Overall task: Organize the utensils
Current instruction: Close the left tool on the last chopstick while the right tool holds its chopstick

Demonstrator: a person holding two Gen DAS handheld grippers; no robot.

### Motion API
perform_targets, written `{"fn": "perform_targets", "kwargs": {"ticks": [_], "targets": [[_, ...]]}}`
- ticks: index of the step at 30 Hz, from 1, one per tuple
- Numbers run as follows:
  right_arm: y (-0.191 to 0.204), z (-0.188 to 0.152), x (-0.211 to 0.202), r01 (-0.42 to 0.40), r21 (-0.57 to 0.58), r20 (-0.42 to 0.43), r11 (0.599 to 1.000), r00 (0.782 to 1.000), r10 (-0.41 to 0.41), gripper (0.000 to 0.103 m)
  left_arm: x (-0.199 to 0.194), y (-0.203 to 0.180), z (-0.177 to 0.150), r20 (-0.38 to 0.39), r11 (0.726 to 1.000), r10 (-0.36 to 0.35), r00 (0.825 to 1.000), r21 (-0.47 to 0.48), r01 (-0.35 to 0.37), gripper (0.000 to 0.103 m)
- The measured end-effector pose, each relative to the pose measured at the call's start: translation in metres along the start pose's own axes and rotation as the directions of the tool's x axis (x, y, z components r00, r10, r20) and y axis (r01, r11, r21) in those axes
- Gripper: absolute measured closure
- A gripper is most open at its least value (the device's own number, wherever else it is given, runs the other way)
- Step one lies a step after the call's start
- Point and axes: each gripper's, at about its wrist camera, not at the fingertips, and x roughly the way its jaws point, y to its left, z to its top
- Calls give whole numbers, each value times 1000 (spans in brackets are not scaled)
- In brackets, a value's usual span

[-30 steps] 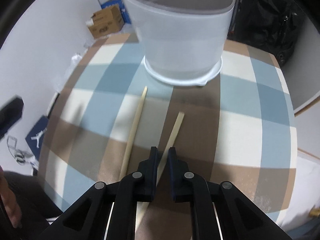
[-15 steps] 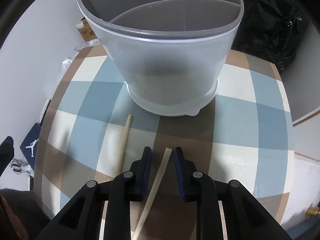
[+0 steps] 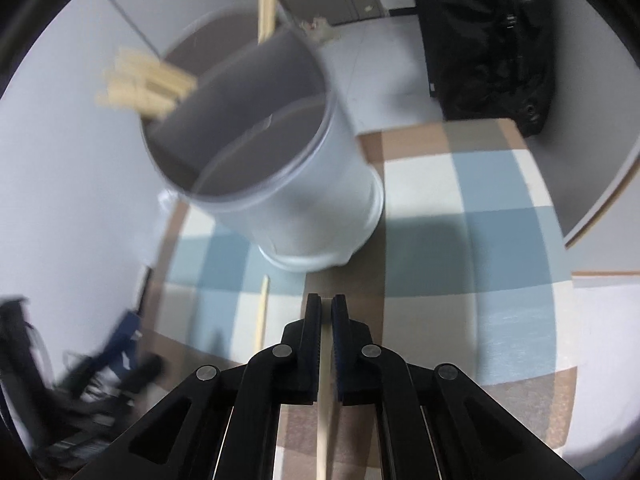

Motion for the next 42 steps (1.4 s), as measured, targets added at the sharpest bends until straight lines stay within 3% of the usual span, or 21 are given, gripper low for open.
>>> {"fn": "perform_targets", "kwargs": {"ticks": [5, 10, 12, 17, 20, 25, 26, 28, 29, 31, 33, 37, 42], "targets": [[-27, 4, -28, -109, 90, 62, 990, 993, 104, 103, 8, -10, 0, -33, 1000, -5, 999, 10, 5, 17], [-35, 14, -34, -127, 83, 105, 988, 987, 118, 103, 17, -22, 7, -76, 999, -48, 996, 2, 49, 17], [-42, 25, -27, -155, 97, 78, 983, 986, 148, 103, 18, -29, 10, -77, 999, -35, 996, 16, 36, 17], [-53, 13, -9, -190, 126, -10, 974, 981, 193, 100, 28, -42, 21, -82, 1000, 0, 997, 31, 2, 17], [-56, 9, -13, -204, 149, -14, 968, 978, 209, 100, 38, -47, 25, -105, 999, 16, 994, 36, -13, 17], [-59, 10, -24, -217, 153, 7, 964, 976, 218, 100, 56, -53, 26, -184, 995, 84, 979, 70, -72, 52], [-59, 11, -25, -221, 155, 8, 963, 975, 222, 99, 54, -55, 27, -165, 993, 95, 982, 79, -83, 57], [-60, 11, -24, -228, 160, 5, 961, 973, 230, 97, 52, -58, 27, -164, 992, 97, 982, 91, -82, 75], [-60, 11, -23, -227, 163, 2, 960, 973, 229, 95, 52, -58, 26, -164, 993, 95, 982, 91, -81, 79], [-62, 11, -22, -225, 172, -2, 959, 973, 229, 93, 50, -58, 26, -162, 994, 79, 984, 87, -66, 97], [-64, 11, -20, -222, 184, -7, 957, 974, 228, 91, 50, -59, 25, -161, 995, 66, 985, 81, -54, 100], [-65, 9, -21, -216, 188, -18, 958, 975, 223, 77, 47, -54, 26, -148, 1000, 17, 989, 21, -14, 101], [-61, 5, -11, -184, 166, -61, 969, 979, 196, 65, 22, -48, 24, -61, 1000, -12, 998, 12, 13, 101]]}}
